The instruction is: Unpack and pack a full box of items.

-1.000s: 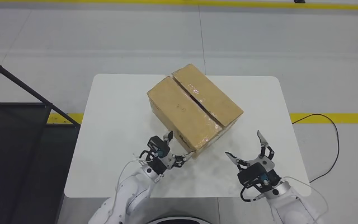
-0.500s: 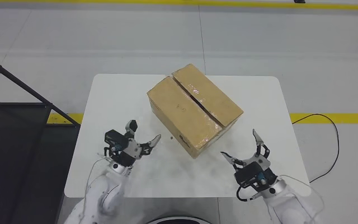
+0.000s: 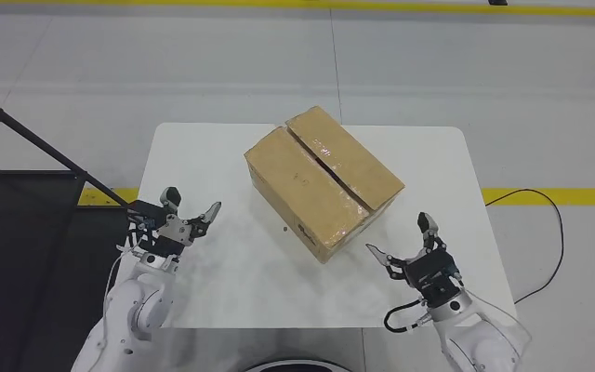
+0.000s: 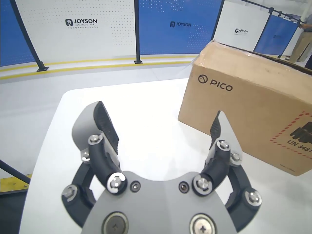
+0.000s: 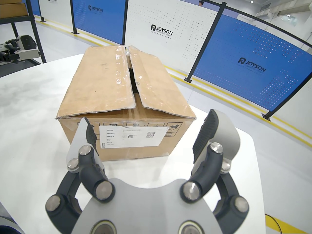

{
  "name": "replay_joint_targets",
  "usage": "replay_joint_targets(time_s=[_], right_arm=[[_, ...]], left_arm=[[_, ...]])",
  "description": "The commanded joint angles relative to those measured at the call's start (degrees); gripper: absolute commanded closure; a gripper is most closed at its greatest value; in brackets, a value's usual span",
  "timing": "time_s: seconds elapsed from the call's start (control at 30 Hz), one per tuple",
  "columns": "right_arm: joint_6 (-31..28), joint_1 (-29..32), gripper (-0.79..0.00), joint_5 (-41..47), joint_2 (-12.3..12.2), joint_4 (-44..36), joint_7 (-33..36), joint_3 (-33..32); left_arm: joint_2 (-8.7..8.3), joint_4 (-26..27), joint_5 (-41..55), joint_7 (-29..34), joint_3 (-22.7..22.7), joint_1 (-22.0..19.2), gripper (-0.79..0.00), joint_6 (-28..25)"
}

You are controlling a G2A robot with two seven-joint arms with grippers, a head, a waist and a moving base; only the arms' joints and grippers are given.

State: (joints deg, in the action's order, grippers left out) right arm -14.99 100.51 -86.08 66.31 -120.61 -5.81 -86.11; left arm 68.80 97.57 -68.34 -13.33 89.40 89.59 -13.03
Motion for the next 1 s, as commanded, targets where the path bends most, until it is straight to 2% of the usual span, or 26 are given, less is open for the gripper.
replay_joint_targets(time_s=[0.0,0.1,0.17,0.4,0.63,0.7,0.97], right_arm=[[0.00,0.00,-0.785,0.06,0.00,0.00,0.01,0.00],[0.00,-0.08,-0.785,0.64,0.05,0.13,-0.01,0.27],[-0.33,-0.68,-0.785,1.62,0.13,0.79,0.17,0.97],[0.91,-3.02,-0.785,2.10,0.36,2.99,2.59,2.35],[3.31,-3.67,-0.785,5.25,0.56,6.00,2.63,0.76],[3.66,-3.18,-0.785,6.00,0.56,6.14,2.20,-0.11],[5.63,-1.15,-0.785,7.25,0.58,6.63,1.56,-2.91]], left_arm=[[0.00,-0.01,0.01,0.00,0.00,0.00,-0.785,0.01],[0.03,-0.07,0.42,0.02,0.03,-0.06,-0.785,0.11],[0.22,-1.72,2.93,0.74,0.21,-1.65,-0.785,1.60],[0.94,-14.35,3.83,-0.99,-2.99,-13.84,-0.785,2.75],[1.80,-26.72,1.94,-3.29,-8.30,-26.04,-0.785,-1.63],[2.12,-30.02,0.06,-4.13,-9.94,-29.41,-0.785,-1.13],[3.91,-42.48,-3.69,-6.60,-16.81,-40.05,-0.785,-1.19]])
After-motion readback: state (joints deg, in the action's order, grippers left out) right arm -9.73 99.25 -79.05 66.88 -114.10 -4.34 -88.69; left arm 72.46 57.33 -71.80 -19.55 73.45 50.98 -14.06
